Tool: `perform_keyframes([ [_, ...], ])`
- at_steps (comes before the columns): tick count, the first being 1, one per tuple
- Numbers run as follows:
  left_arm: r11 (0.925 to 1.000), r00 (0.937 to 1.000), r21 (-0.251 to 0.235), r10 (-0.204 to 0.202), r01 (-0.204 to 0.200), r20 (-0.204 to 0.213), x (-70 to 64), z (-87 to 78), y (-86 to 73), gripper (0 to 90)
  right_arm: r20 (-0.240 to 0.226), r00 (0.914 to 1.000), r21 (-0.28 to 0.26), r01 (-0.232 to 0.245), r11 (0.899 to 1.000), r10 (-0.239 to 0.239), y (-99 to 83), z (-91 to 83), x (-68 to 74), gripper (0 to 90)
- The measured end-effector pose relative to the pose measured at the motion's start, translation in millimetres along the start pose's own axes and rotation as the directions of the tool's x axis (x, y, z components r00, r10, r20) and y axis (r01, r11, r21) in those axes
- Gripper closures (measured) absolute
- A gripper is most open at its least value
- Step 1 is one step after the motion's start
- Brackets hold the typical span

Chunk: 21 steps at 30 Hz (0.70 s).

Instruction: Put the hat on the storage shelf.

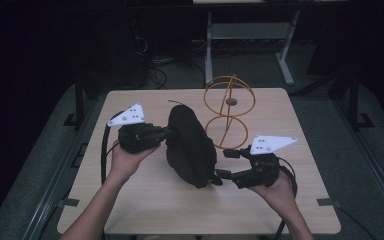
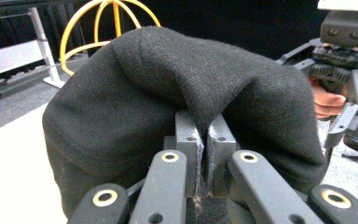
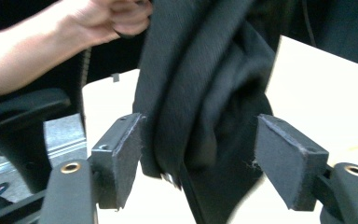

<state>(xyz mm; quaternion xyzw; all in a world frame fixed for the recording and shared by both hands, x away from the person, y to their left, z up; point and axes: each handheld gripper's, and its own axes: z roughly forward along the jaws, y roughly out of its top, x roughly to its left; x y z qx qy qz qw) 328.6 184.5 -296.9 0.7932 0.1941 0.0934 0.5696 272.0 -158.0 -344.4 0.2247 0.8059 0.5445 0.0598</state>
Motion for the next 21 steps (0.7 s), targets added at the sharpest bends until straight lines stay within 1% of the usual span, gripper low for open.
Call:
perform_keyframes([
  [2, 1.0, 1.0, 0.001, -0.001, 0.001, -0.002, 1.3, -0.3, 2.1, 86.7, 0.024, 0.9996, 0.007, -0.013, 1.0, 0.013, -6.0, -4.2, -5.2, 28.9],
  [3, 1.0, 1.0, 0.007, -0.001, 0.001, -0.008, 4.5, -1.1, 6.0, 86.9, 0.035, 0.999, 0.01, -0.028, 1.0, 0.027, -10.2, -6.8, -8.6, 28.5],
  [7, 0.9998, 0.9999, 0.013, -0.013, 0.013, -0.012, 11.5, -0.9, 11.5, 87.2, 0.076, 0.9959, 0.02, -0.05, 0.999, 0.048, -27.1, -15.3, -17.9, 28.5],
  [8, 0.9998, 0.9999, 0.013, -0.013, 0.013, -0.012, 11.5, -0.9, 11.5, 87.3, 0.076, 0.9959, 0.02, -0.05, 0.999, 0.048, -27.1, -15.3, -17.9, 28.5],
  [9, 0.9997, 0.9998, 0.024, -0.008, 0.008, -0.018, 14.2, 0.2, 14.7, 87.3, 0.106, 0.992, 0.03, -0.072, 0.997, 0.069, -39.6, -20.0, -23.3, 28.5],
  [10, 0.9995, 0.9997, 0.03, -0.007, 0.008, -0.022, 15.4, 1.0, 16.5, 87.4, 0.111, 0.9911, 0.038, -0.078, 0.996, 0.074, -43.5, -21.6, -25.6, 28.5],
  [12, 0.9994, 0.9997, 0.034, -0.009, 0.009, -0.024, 16.9, 2.9, 20.4, 87.5, 0.134, 0.9867, 0.053, -0.1, 0.994, 0.092, -53.4, -25.3, -30.7, 28.5],
  [13, 0.9994, 0.9997, 0.034, -0.009, 0.009, -0.024, 16.9, 2.9, 20.4, 87.5, 0.134, 0.9867, 0.053, -0.1, 0.994, 0.092, -53.4, -25.3, -30.7, 28.5],
  [14, 0.9991, 0.9996, 0.042, -0.002, 0.003, -0.027, 18.3, 4.9, 24.8, 87.6, 0.155, 0.9812, 0.053, -0.123, 0.991, 0.114, -62.8, -30.7, -36.0, 28.5],
  [16, 0.999, 0.9996, 0.044, -0.001, 0.002, -0.028, 19.3, 6.0, 27.7, 87.6, 0.159, 0.9798, 0.05, -0.13, 0.99, 0.12, -65.4, -32.7, -37.7, 28.5],
  [18, 0.9991, 0.9996, 0.043, -0.004, 0.006, -0.026, 22.1, 8.6, 34.9, 87.8, 0.179, 0.9731, 0.033, -0.154, 0.988, 0.145, -72.1, -39.0, -44.5, 28.4],
  [19, 0.9992, 0.9997, 0.04, -0.007, 0.008, -0.024, 23.3, 9.5, 37.5, 87.8, 0.182, 0.9714, 0.037, -0.162, 0.986, 0.152, -73.1, -40.4, -46.4, 28.4],
  [21, 0.9993, 0.9997, 0.037, -0.008, 0.009, -0.022, 24.9, 10.4, 40.1, 87.8, 0.189, 0.9701, 0.038, -0.162, 0.986, 0.152, -74.1, -41.7, -47.9, 28.4],
])
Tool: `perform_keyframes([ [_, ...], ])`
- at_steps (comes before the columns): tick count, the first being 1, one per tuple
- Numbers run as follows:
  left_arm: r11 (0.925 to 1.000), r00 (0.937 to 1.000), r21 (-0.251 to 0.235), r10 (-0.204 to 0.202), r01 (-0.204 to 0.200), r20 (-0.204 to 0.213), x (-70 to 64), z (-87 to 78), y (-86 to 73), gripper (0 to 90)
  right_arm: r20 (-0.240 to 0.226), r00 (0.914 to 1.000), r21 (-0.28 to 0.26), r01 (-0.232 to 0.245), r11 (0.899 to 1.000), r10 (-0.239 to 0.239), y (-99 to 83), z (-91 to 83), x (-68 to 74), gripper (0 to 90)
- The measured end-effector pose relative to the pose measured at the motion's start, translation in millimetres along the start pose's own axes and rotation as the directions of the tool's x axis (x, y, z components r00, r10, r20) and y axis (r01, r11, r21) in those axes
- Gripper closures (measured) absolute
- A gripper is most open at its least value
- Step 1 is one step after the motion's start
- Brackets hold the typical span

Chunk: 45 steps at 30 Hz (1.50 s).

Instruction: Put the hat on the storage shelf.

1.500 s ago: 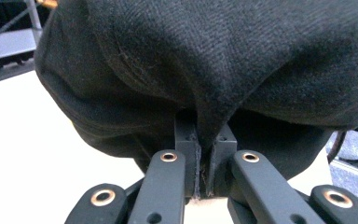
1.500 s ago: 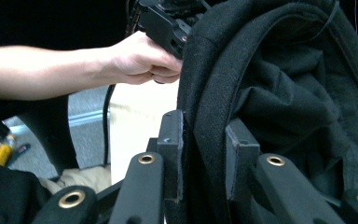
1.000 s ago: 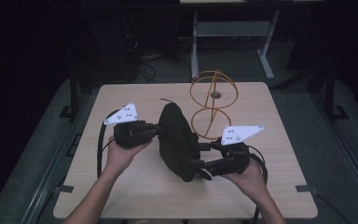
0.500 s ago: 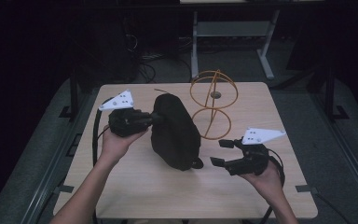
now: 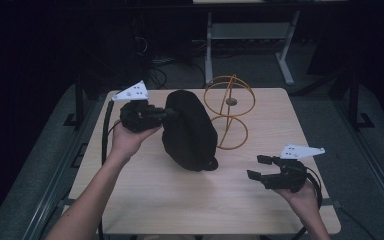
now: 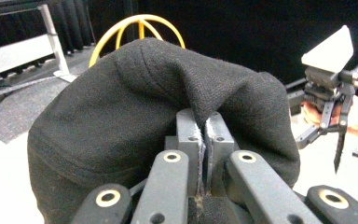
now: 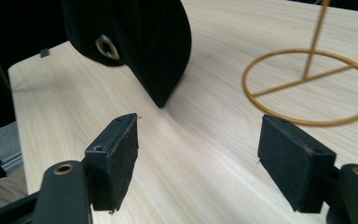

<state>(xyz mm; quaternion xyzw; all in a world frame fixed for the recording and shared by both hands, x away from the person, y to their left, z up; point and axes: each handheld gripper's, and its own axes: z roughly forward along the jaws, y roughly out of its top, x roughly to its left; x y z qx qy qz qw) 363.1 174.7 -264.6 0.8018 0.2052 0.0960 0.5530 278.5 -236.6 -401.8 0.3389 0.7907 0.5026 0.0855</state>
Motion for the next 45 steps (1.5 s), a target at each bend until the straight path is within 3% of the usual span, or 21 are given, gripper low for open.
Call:
perform_keyframes([
  [7, 0.9995, 0.9999, -0.026, -0.017, 0.017, -0.002, 11.9, 4.1, 20.5, 87.9, 0.057, 0.9982, -0.003, -0.017, 1.0, 0.017, -9.6, -6.5, -12.5, 28.4],
  [15, 0.9998, 0.9999, -0.021, 0.002, -0.002, -0.011, 19.4, 13.4, 49.1, 87.9, 0.117, 0.9925, -0.013, -0.035, 0.999, 0.036, -14.9, -14.7, -27.3, 28.4],
  [19, 0.9996, 0.9999, -0.027, 0.008, -0.008, -0.006, 21.9, 18.8, 59.8, 87.9, 0.124, 0.9908, -0.039, -0.051, 0.998, 0.056, -15.5, -19.6, -32.1, 28.4],
  [29, 0.9994, 0.9996, -0.019, 0.029, -0.029, -0.007, 27.6, 42.5, 92.3, 88.0, 0.165, 0.9829, -0.059, -0.072, 0.996, 0.081, -19.9, -29.4, -43.2, 28.2],
  [38, 0.9985, 0.9987, 0.023, 0.05, -0.05, -0.011, 35.7, 72.4, 122.8, 88.0, 0.184, 0.9786, -0.087, -0.078, 0.993, 0.093, -20.7, -34.3, -48.8, 28.1],
  [41, 0.9984, 0.9987, 0.031, 0.048, -0.048, -0.014, 37.8, 78.5, 128.5, 88.0, 0.186, 0.9777, -0.095, -0.08, 0.992, 0.097, -21.3, -35.4, -49.6, 28.1],
  [45, 0.9995, 1.0, 0.031, 0.008, -0.008, -0.001, 46.4, 97.0, 136.5, 88.0, 0.182, 0.9749, -0.123, -0.107, 0.987, 0.128, -23.3, -36.0, -52.8, 27.8],
])
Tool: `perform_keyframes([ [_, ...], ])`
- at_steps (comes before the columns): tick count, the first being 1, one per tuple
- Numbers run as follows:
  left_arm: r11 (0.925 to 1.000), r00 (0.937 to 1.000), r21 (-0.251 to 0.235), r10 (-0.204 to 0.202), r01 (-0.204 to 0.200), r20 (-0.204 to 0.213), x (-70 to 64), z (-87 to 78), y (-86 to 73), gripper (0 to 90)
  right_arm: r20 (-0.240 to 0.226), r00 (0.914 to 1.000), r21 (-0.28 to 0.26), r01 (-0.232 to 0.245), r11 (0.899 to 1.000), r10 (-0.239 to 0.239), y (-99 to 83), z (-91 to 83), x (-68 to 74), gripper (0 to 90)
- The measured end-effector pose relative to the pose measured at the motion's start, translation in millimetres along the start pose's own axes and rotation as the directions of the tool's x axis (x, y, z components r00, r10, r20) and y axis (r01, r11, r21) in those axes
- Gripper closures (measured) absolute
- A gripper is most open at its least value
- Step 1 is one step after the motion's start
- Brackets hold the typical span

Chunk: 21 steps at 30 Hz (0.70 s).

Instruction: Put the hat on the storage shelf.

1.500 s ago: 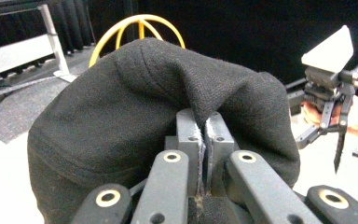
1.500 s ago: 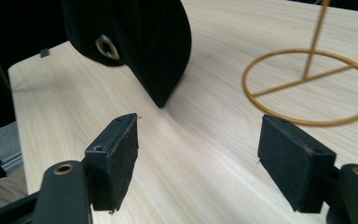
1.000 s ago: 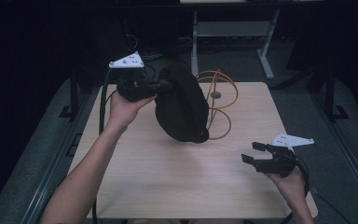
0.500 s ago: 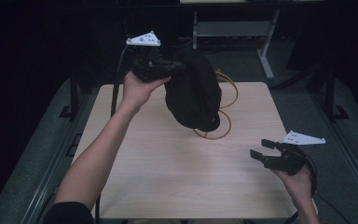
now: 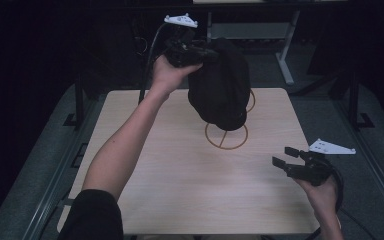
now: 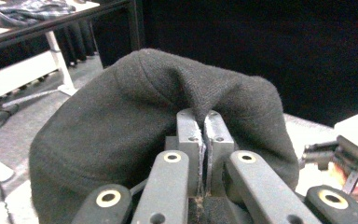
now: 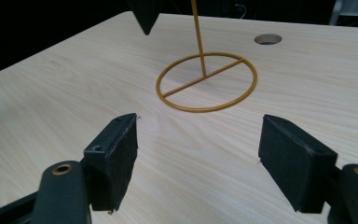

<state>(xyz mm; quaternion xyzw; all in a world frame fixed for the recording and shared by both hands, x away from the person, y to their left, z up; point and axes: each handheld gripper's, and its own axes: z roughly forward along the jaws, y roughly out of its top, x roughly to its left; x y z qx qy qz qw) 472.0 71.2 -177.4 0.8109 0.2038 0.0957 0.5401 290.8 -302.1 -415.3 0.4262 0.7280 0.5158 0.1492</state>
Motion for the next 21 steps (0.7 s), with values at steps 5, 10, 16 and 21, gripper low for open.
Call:
perform_keyframes([
  [5, 0.9998, 0.9997, 0.009, -0.02, 0.019, 0.013, 3.5, 19.2, 2.5, 88.0, 0.003, 1.0, 0.008, -0.008, 1.0, 0.008, -2.7, 1.9, -3.4, 27.8],
  [10, 0.9991, 0.9992, 0.025, -0.034, 0.033, 0.023, 4.6, 47.1, 5.3, 88.1, 0.009, 0.9997, 0.004, -0.023, 1.0, 0.023, -4.0, 0.1, -6.1, 27.6],
  [16, 0.9977, 0.9987, 0.05, -0.047, 0.046, 0.022, 4.4, 69.1, 5.1, 88.1, 0.002, 0.9997, 0.014, -0.022, 1.0, 0.022, -7.3, 2.2, -6.7, 27.5],
  [21, 0.9943, 0.998, 0.087, -0.062, 0.06, 0.016, 7.3, 83.8, 1.5, 88.0, -0.004, 0.9998, 0.014, -0.019, 1.0, 0.02, -8.0, 3.3, -6.8, 27.5],
])
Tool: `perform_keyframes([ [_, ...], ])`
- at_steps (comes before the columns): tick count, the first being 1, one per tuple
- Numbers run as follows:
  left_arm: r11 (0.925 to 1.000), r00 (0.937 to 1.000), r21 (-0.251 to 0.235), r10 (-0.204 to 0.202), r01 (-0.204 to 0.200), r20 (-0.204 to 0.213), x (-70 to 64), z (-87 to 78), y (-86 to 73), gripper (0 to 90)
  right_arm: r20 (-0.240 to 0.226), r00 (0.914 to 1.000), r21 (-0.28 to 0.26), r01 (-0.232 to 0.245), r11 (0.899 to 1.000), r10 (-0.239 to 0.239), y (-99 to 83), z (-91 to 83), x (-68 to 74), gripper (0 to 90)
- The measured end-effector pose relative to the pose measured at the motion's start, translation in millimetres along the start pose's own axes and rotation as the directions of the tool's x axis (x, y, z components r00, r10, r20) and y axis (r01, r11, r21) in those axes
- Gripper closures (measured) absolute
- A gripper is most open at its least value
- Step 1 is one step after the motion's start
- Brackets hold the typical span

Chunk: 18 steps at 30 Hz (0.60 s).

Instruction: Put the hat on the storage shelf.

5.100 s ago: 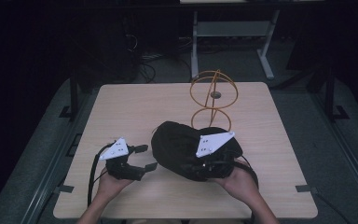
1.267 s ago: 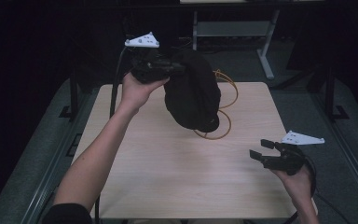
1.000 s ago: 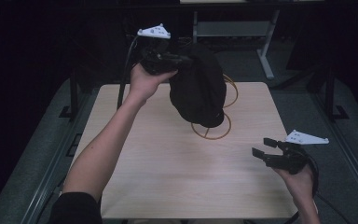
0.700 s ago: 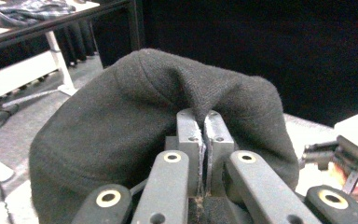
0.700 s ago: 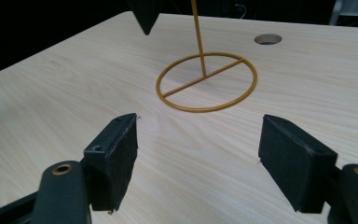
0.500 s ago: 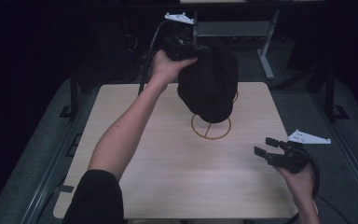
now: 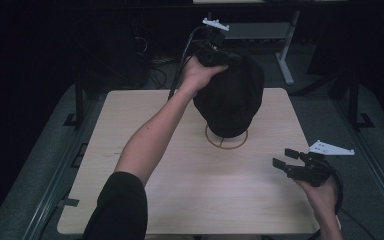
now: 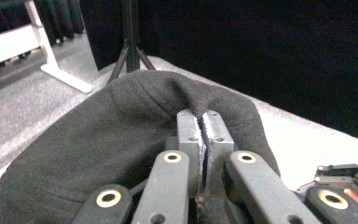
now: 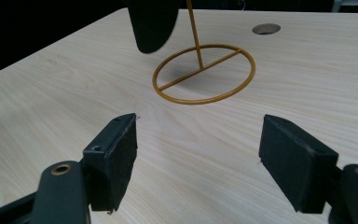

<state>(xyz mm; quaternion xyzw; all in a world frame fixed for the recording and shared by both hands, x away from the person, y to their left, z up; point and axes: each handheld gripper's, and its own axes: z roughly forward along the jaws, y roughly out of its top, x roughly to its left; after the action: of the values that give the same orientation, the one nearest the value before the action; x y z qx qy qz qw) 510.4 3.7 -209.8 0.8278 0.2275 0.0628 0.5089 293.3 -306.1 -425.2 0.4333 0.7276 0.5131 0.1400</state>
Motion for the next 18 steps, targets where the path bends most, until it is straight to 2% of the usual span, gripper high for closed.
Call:
perform_keyframes([
  [3, 0.9983, 1.0, 0.058, -0.002, 0.003, -0.006, -0.2, 13.2, 0.6, 87.8, -0.004, 1.0, 0.002, -0.005, 1.0, 0.005, -0.7, 1.1, 0.1, 27.5],
  [4, 0.997, 0.9996, 0.076, 0.017, -0.016, -0.023, -2.4, 17.0, 1.3, 87.4, -0.004, 1.0, 0.005, -0.006, 1.0, 0.006, -0.9, 1.4, 0.2, 27.5],
  [5, 0.997, 0.9996, 0.076, 0.017, -0.016, -0.023, -2.4, 17.0, 1.3, 86.7, -0.004, 1.0, 0.005, -0.006, 1.0, 0.006, -0.9, 1.4, 0.2, 27.5],
  [6, 0.9943, 0.9978, 0.097, 0.049, -0.045, -0.045, -5.4, 20.5, 2.5, 86.7, -0.003, 1.0, 0.009, -0.005, 1.0, 0.005, -1.2, 2.0, 0.1, 27.5],
  [7, 0.9921, 0.9967, 0.112, 0.064, -0.058, -0.051, -8.0, 24.9, 4.2, 85.8, -0.008, 1.0, 0.018, 0.001, 1.0, -0.001, -2.1, 3.7, -0.7, 27.7],
  [8, 0.9907, 0.9967, 0.123, 0.065, -0.058, -0.05, -7.7, 26.5, 4.9, 85.7, -0.008, 1.0, 0.02, 0.001, 1.0, 0.0, -2.5, 4.1, -1.0, 27.7],
  [10, 0.9902, 0.9974, 0.132, 0.052, -0.045, -0.051, -6.9, 29.4, 4.3, 84.9, -0.008, 1.0, 0.021, -0.002, 1.0, 0.002, -3.1, 4.6, -1.2, 27.7],
  [11, 0.9874, 0.9976, 0.154, 0.046, -0.037, -0.052, -5.2, 31.2, 3.6, 79.3, -0.002, 1.0, 0.032, 0.002, 0.999, -0.002, -4.0, 5.4, -0.8, 27.7],
  [12, 0.9841, 0.9981, 0.177, 0.023, -0.013, -0.057, -2.1, 33.4, 1.7, 76.7, 0.0, 1.0, 0.033, 0.003, 0.999, -0.003, -4.3, 5.4, -0.8, 27.7],
  [13, 0.9823, 0.9985, 0.187, 0.016, -0.006, -0.052, -0.1, 33.5, 0.7, 74.8, -0.001, 1.0, 0.031, 0.004, 1.0, -0.004, -4.7, 5.4, -1.0, 27.6],
  [15, 0.9845, 0.9991, 0.175, 0.006, 0.002, -0.042, 1.1, 31.7, -0.3, 69.2, 0.002, 1.0, 0.031, 0.005, 1.0, -0.005, -5.3, 5.0, -0.8, 27.6],
  [18, 0.9835, 0.999, 0.181, 0.008, 0.0, -0.043, -0.8, 30.2, -0.1, 61.8, 0.003, 1.0, 0.032, 0.001, 0.999, -0.001, -6.2, 5.2, -1.1, 27.6],
])
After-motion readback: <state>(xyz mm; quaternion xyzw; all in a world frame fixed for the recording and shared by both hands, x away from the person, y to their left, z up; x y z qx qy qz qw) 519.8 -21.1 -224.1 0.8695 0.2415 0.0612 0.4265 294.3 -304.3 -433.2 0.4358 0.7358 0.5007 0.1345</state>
